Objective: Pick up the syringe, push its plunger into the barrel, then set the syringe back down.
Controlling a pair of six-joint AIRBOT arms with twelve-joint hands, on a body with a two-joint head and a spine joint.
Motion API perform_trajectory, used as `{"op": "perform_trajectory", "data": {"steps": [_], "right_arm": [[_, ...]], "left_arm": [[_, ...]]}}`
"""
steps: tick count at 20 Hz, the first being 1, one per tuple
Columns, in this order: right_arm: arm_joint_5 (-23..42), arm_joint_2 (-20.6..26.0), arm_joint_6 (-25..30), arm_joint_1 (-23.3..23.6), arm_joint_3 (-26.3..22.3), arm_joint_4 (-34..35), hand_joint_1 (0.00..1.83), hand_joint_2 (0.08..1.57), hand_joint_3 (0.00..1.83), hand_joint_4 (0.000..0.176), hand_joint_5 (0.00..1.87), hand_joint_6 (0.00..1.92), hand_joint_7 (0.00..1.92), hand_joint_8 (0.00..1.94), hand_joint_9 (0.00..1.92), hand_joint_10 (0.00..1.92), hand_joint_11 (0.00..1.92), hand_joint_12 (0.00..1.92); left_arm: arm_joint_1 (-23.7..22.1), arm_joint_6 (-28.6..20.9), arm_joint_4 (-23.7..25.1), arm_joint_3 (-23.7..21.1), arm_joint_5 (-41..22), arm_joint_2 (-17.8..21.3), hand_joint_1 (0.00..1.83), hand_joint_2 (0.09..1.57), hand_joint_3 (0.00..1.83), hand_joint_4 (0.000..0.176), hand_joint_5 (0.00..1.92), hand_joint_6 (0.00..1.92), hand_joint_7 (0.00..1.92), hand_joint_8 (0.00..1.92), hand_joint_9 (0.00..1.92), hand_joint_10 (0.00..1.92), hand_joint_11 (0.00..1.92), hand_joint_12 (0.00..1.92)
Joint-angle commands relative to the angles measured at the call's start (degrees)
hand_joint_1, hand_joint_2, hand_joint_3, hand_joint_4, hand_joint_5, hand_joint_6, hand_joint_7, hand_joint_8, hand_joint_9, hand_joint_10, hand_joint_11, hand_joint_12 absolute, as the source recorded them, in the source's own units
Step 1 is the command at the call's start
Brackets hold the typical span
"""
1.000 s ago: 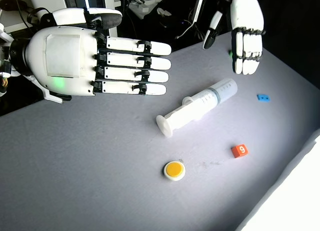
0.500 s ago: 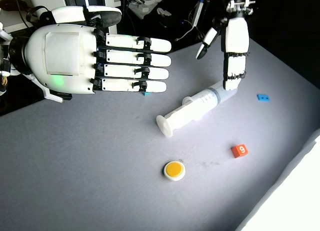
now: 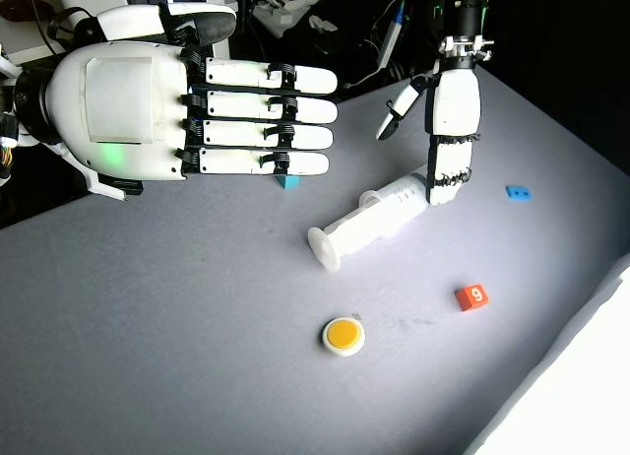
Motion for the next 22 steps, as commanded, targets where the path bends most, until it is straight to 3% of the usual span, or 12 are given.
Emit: {"op": "perform_trajectory", "data": {"steps": [1, 9, 12, 17, 20, 21, 22], "right_arm": [[7.6, 0.2, 0.6, 0.2, 0.0, 1.8, 0.00, 1.22, 0.00, 0.000, 0.00, 0.00, 0.00, 0.00, 0.00, 0.00, 0.00, 0.00], [7.7, 0.2, 0.7, 0.2, 0.0, 1.8, 0.00, 1.22, 0.00, 0.000, 0.00, 0.00, 0.00, 0.00, 0.00, 0.00, 0.00, 0.00], [7.8, 0.2, 0.7, 0.2, 0.0, 1.8, 0.00, 1.22, 0.00, 0.000, 0.00, 0.00, 0.00, 0.00, 0.00, 0.00, 0.00, 0.00], [7.9, 0.1, 0.7, 0.2, 0.0, 1.8, 0.00, 1.22, 0.00, 0.000, 0.00, 0.00, 0.00, 0.00, 0.00, 0.00, 0.00, 0.00], [7.9, 0.1, 0.7, 0.2, 0.0, 1.8, 0.00, 1.22, 0.00, 0.000, 0.00, 0.00, 0.00, 0.00, 0.00, 0.00, 0.00, 0.00], [7.9, 0.1, 0.7, 0.2, 0.0, 1.8, 0.00, 1.22, 0.00, 0.000, 0.00, 0.00, 0.00, 0.00, 0.00, 0.00, 0.00, 0.00], [7.9, 0.1, 0.7, 0.2, 0.0, 1.8, 0.00, 1.23, 0.00, 0.000, 0.00, 0.00, 0.00, 0.00, 0.00, 0.00, 0.00, 0.00]], "left_arm": [[-0.4, -0.4, 0.2, 0.2, -2.5, -0.8, 1.03, 0.91, 0.00, 0.000, 0.01, 0.00, 0.00, 0.00, 0.00, 0.00, 0.00, 0.32], [0.0, -0.4, 0.7, 5.2, -2.0, -6.2, 1.02, 0.91, 0.00, 0.000, 0.01, 0.00, 0.00, 0.00, 0.00, 0.00, 0.00, 0.18], [0.4, -0.4, 0.7, 7.3, -1.9, -8.5, 1.04, 0.90, 0.00, 0.000, 0.03, 0.01, 0.00, 0.00, 0.00, 0.00, 0.00, 0.31], [0.8, -0.4, 0.7, 9.5, -1.6, -10.6, 1.03, 0.92, 0.00, 0.000, 0.03, 0.00, 0.00, 0.00, 0.01, 0.00, 0.00, 0.22], [2.0, -0.3, 0.8, 9.7, -1.6, -10.7, 1.09, 0.93, 0.01, 0.000, 0.18, 0.03, 0.16, 0.02, 0.16, 0.04, 0.00, 0.80], [2.5, -0.3, 1.1, 9.9, -1.6, -10.7, 1.12, 0.96, 0.01, 0.000, 0.24, 0.02, 0.22, 0.01, 0.20, 0.04, 0.00, 0.91], [2.7, -0.3, 1.5, 10.0, -1.8, -10.8, 1.11, 1.00, 0.02, 0.000, 0.36, 0.03, 0.36, 0.02, 0.33, 0.05, 0.00, 1.11]]}}
